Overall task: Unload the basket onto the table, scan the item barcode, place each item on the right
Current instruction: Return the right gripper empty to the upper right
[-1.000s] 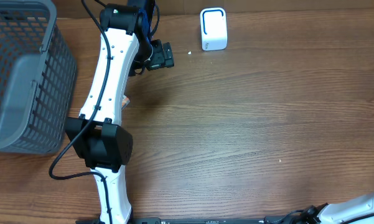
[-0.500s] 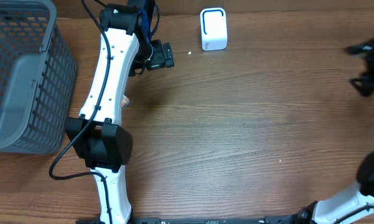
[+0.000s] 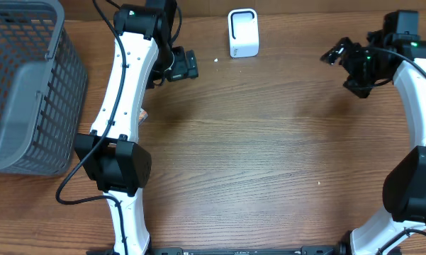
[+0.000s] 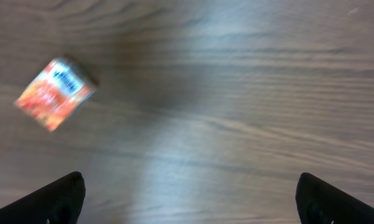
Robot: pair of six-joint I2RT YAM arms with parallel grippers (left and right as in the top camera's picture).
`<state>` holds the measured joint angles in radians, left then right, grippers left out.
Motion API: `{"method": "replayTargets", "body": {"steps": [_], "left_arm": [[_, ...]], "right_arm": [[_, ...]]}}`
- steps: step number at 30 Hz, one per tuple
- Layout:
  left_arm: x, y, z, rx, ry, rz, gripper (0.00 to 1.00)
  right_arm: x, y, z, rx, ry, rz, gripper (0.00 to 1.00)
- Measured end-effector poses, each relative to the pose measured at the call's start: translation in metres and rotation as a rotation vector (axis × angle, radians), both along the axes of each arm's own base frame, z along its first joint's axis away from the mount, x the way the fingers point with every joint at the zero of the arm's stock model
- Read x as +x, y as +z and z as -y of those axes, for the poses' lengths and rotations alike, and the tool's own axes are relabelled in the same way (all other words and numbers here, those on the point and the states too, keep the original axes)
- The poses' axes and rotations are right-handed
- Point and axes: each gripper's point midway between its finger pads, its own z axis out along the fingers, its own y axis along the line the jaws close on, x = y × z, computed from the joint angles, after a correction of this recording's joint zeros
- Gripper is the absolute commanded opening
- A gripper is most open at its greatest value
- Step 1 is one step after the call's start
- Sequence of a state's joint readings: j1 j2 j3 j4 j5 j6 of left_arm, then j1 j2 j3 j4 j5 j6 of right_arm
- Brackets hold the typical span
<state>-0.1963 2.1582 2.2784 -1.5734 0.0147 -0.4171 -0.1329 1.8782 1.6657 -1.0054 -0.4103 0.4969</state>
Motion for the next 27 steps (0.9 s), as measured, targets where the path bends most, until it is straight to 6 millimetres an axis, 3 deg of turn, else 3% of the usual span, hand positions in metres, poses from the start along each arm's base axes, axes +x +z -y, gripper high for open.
{"method": "replayTargets", "body": {"steps": [4, 9, 18, 22, 27], "left_arm": [[-0.015, -0.010, -0.015, 0.071, 0.028, -0.073, 1.00], [-0.027, -0.043, -0.039, 0.121, 0.074, -0.164, 1.00], [-0.010, -0.106, -0.082, 0.130, 0.058, -0.130, 1.00], [-0.004, -0.122, -0.092, 0.132, -0.004, -0.104, 1.00], [-0.002, -0.132, -0.099, 0.153, -0.063, -0.093, 0.90]], "right_arm": [[0.000, 0.000, -0.009, -0.004, 0.020, -0.001, 1.00], [0.000, -0.001, -0.008, -0.009, 0.018, -0.001, 1.00], [0.000, -0.001, -0.008, -0.010, 0.018, -0.001, 1.00], [0.000, -0.001, -0.008, -0.010, 0.017, -0.002, 1.00], [0.000, -0.001, -0.008, -0.010, 0.017, -0.002, 1.00]]}}
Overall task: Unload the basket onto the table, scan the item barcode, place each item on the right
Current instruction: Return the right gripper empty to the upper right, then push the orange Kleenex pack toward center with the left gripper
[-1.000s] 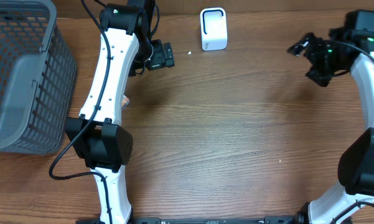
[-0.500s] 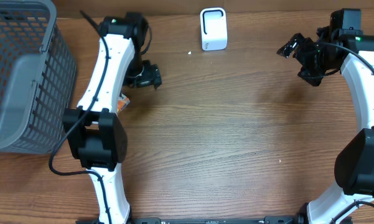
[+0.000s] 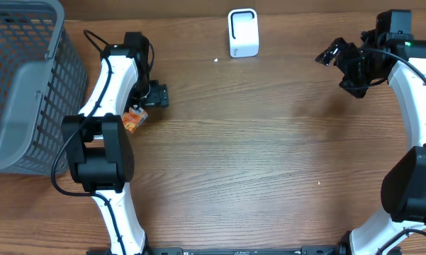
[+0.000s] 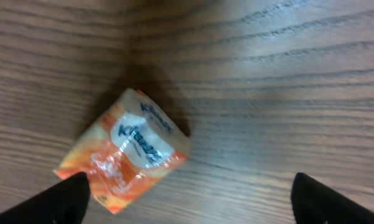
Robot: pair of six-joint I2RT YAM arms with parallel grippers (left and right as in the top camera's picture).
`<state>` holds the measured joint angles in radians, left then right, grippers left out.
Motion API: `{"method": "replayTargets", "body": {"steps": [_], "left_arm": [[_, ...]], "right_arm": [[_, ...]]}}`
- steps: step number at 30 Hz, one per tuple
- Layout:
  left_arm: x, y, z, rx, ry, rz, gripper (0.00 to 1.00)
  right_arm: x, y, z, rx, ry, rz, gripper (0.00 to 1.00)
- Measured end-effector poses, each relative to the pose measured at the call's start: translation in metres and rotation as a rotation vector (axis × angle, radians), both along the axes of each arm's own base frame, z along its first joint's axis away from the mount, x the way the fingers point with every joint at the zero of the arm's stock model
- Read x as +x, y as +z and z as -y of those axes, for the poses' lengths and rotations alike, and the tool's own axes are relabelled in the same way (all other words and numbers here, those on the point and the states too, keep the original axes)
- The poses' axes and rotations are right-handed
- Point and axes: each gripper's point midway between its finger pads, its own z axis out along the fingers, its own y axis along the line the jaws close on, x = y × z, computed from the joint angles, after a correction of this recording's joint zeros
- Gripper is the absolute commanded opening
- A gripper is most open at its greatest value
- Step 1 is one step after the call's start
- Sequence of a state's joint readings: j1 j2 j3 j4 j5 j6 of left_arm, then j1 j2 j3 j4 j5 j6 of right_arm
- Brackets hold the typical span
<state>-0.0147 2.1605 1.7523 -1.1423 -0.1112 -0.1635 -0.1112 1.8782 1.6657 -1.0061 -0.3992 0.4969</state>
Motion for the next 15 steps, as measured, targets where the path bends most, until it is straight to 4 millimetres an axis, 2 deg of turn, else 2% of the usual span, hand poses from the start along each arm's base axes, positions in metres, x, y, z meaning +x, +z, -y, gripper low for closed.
{"method": "replayTargets", "body": {"steps": [4, 6, 11, 13, 15], "left_arm": [[0.004, -0.006, -0.003, -0.001, -0.016, 0.017, 0.87], [0.001, -0.013, -0.001, -0.018, -0.034, 0.011, 0.80], [-0.010, -0.033, 0.009, -0.077, -0.082, -0.018, 0.37], [-0.012, -0.033, 0.008, -0.084, -0.086, -0.014, 0.18], [-0.014, -0.033, 0.008, -0.094, -0.078, -0.018, 0.04]], "right_arm": [[0.000, 0.000, 0.000, 0.000, 0.000, 0.000, 1.00], [0.000, 0.000, 0.000, 0.000, 0.000, 0.000, 1.00], [0.000, 0.000, 0.000, 0.000, 0.000, 0.000, 1.00], [0.000, 0.000, 0.000, 0.000, 0.000, 0.000, 1.00], [0.000, 0.000, 0.000, 0.000, 0.000, 0.000, 1.00]]}}
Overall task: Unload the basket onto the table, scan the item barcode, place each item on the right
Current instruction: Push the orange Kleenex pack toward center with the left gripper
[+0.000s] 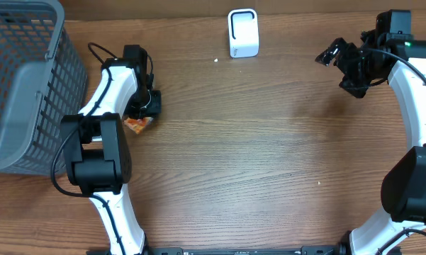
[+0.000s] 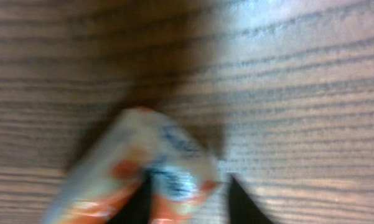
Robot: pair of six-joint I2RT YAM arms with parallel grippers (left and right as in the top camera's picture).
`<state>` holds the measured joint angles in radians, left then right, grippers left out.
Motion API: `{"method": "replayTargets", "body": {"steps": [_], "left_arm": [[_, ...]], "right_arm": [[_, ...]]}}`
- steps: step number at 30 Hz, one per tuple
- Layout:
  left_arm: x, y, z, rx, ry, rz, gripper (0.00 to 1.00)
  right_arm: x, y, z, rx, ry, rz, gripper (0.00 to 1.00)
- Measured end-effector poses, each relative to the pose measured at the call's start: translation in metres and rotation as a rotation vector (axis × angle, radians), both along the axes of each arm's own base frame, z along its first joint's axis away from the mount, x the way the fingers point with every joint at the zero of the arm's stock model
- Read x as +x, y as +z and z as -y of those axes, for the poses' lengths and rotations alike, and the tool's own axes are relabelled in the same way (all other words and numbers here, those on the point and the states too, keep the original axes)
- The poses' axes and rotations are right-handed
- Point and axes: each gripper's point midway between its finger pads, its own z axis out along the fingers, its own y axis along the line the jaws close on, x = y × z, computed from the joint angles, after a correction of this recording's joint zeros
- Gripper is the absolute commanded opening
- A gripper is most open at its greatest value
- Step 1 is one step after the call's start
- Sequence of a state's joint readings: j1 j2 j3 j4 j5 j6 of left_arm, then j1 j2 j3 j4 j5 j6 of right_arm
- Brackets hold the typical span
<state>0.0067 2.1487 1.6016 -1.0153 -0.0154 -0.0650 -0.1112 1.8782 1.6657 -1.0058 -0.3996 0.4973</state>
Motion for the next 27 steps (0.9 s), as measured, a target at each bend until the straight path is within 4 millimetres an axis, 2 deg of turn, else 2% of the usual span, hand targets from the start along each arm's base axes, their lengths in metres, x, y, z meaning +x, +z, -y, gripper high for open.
{"method": "replayTargets", "body": {"steps": [4, 7, 9, 16, 18, 21, 23, 24, 26, 27], "left_arm": [[-0.006, 0.000, 0.012, -0.072, -0.009, -0.022, 0.04], [-0.011, 0.001, 0.033, -0.176, -0.013, -0.041, 0.04], [-0.015, 0.003, 0.053, -0.259, -0.029, -0.051, 0.04], [-0.046, 0.016, 0.170, -0.540, -0.207, -0.129, 0.04], [-0.059, 0.021, 0.196, -0.575, -0.255, -0.163, 0.06], [-0.073, 0.035, 0.223, -0.599, -0.312, -0.204, 0.21], [-0.072, 0.051, 0.231, -0.601, -0.337, -0.205, 0.39], [-0.069, 0.059, 0.233, -0.599, -0.340, -0.197, 0.54], [-0.059, 0.075, 0.233, -0.578, -0.342, -0.169, 1.00], [-0.055, 0.081, 0.230, -0.557, -0.335, -0.157, 1.00]], "right_arm": [[0.000, 0.000, 0.000, -0.001, 0.000, 0.000, 1.00], [0.000, 0.000, 0.000, -0.001, 0.000, 0.000, 1.00], [0.000, 0.000, 0.000, -0.001, 0.000, 0.000, 1.00], [0.000, 0.000, 0.000, 0.000, 0.000, 0.000, 1.00], [0.000, 0.000, 0.000, -0.001, 0.000, 0.000, 1.00], [0.000, 0.000, 0.000, 0.000, 0.000, 0.000, 1.00], [0.000, 0.000, 0.000, 0.000, 0.000, 0.000, 1.00], [0.000, 0.000, 0.000, 0.000, 0.000, 0.000, 1.00], [0.000, 0.000, 0.000, -0.001, 0.000, 0.000, 1.00], [0.000, 0.000, 0.000, 0.000, 0.000, 0.000, 1.00]]}}
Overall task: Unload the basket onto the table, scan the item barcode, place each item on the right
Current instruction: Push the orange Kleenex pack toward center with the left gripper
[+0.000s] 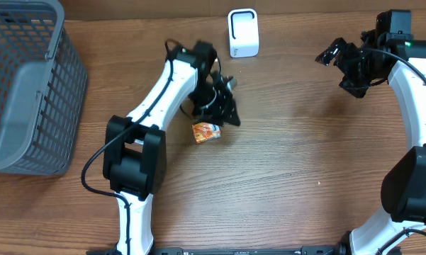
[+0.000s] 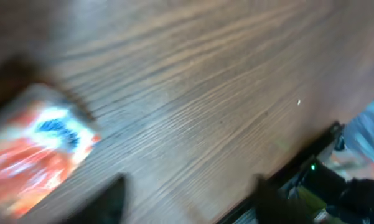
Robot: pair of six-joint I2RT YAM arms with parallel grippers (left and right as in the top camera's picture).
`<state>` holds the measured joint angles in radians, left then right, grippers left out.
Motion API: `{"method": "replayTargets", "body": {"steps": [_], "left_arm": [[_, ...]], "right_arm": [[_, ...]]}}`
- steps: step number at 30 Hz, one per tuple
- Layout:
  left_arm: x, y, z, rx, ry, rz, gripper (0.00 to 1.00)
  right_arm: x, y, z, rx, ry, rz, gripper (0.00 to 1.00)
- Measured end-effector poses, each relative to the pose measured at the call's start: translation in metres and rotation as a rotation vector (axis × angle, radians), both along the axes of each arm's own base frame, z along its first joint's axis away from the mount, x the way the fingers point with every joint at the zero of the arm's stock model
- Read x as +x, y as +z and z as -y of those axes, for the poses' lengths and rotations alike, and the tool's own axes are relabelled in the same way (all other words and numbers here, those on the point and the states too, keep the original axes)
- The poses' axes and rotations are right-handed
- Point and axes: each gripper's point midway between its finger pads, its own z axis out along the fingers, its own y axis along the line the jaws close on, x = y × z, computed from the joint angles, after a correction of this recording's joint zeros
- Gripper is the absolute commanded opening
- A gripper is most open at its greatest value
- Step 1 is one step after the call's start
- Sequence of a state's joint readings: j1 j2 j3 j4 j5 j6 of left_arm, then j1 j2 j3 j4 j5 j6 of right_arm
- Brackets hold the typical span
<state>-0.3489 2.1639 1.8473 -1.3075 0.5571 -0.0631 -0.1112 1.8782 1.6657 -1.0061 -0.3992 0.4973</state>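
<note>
A small orange and white tissue packet (image 1: 206,132) lies on the wooden table near the middle, just below my left gripper (image 1: 223,108). The blurred left wrist view has the packet (image 2: 40,149) at its left edge, outside the jaws. My left gripper (image 2: 190,202) is open there, with only bare wood between its dark fingers (image 2: 112,198). The white barcode scanner (image 1: 242,32) stands at the back of the table. My right gripper (image 1: 338,52) hangs in the air at the far right, fingers apart and holding nothing.
A grey wire basket (image 1: 28,85) fills the left end of the table (image 1: 290,163). The left arm stretches diagonally from the front left toward the centre. The table's front edge and dark gear beyond it show at the lower right of the left wrist view.
The packet was at the left near the basket with my left gripper's fingers around it. Now it lies near the table's middle, and my left gripper is open beside it.
My left gripper was open high at the back left, the packet below it. Then it was lower over the packet, then down with its fingers around it. Now packet and gripper are near the table's middle, the packet released. The right arm stayed put.
</note>
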Motion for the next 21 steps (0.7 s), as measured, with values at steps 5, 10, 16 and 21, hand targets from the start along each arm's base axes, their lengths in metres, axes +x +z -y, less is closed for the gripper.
{"method": "replayTargets", "body": {"steps": [5, 10, 16, 21], "left_arm": [[0.020, 0.011, -0.034, 0.184, 0.137, 0.027, 1.00], [0.033, 0.002, -0.085, 0.377, 0.364, -0.005, 1.00], [0.037, -0.016, -0.121, 0.496, 0.566, -0.044, 1.00], [0.032, -0.040, -0.123, 0.527, 0.615, -0.065, 1.00]], "right_arm": [[0.000, 0.000, 0.000, -0.001, 0.000, 0.001, 1.00], [0.000, 0.000, 0.000, 0.000, 0.000, 0.001, 1.00], [0.000, 0.000, 0.000, 0.000, 0.000, 0.001, 1.00], [0.000, 0.000, 0.000, 0.000, 0.000, 0.001, 1.00]]}}
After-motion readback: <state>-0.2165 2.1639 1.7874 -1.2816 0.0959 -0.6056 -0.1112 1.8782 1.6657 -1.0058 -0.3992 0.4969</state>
